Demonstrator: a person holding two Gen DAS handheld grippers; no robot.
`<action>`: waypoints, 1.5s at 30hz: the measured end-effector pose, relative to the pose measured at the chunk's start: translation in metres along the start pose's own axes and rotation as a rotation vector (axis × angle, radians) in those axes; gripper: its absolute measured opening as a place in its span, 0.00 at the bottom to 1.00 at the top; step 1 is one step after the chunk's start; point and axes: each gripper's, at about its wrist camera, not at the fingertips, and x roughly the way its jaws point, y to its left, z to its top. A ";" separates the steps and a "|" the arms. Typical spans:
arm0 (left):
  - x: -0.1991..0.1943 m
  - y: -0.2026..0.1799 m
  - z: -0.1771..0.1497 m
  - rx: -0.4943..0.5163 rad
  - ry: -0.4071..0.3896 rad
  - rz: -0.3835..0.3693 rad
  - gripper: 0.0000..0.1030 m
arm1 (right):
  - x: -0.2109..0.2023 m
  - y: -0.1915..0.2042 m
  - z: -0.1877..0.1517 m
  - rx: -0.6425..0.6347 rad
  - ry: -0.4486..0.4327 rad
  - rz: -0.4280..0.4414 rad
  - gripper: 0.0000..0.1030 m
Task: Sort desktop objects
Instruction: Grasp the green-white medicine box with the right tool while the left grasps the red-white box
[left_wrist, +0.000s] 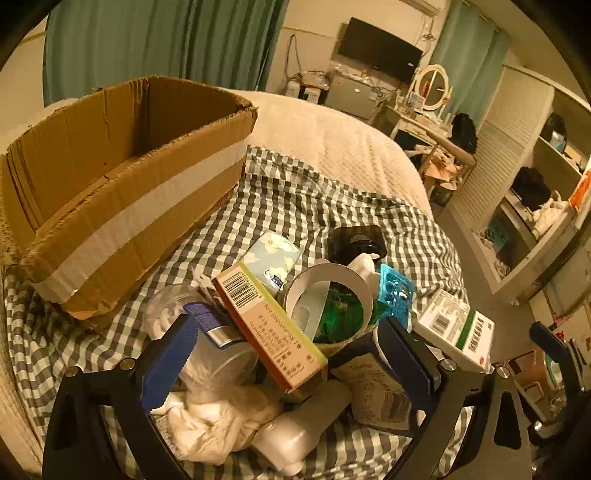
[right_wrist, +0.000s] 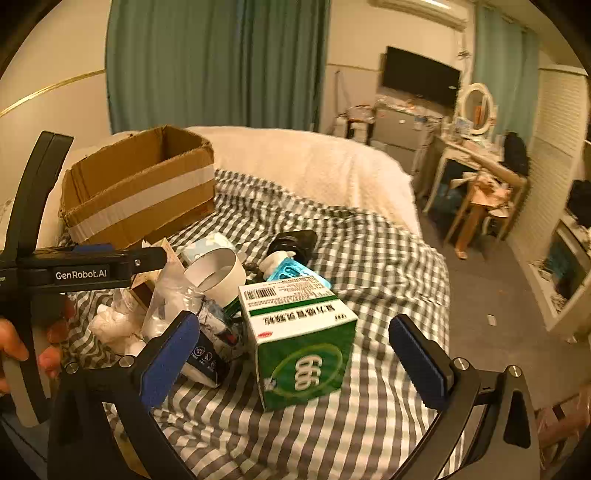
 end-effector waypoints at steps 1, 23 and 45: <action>0.003 -0.001 0.001 -0.004 0.002 0.003 0.94 | 0.009 -0.001 0.000 -0.030 0.011 0.007 1.00; 0.048 -0.030 -0.012 0.146 0.037 0.162 0.68 | 0.079 -0.029 -0.031 0.076 0.036 0.183 0.91; 0.013 -0.031 -0.011 0.299 -0.098 0.169 0.30 | 0.059 -0.017 -0.018 0.062 0.014 0.087 0.78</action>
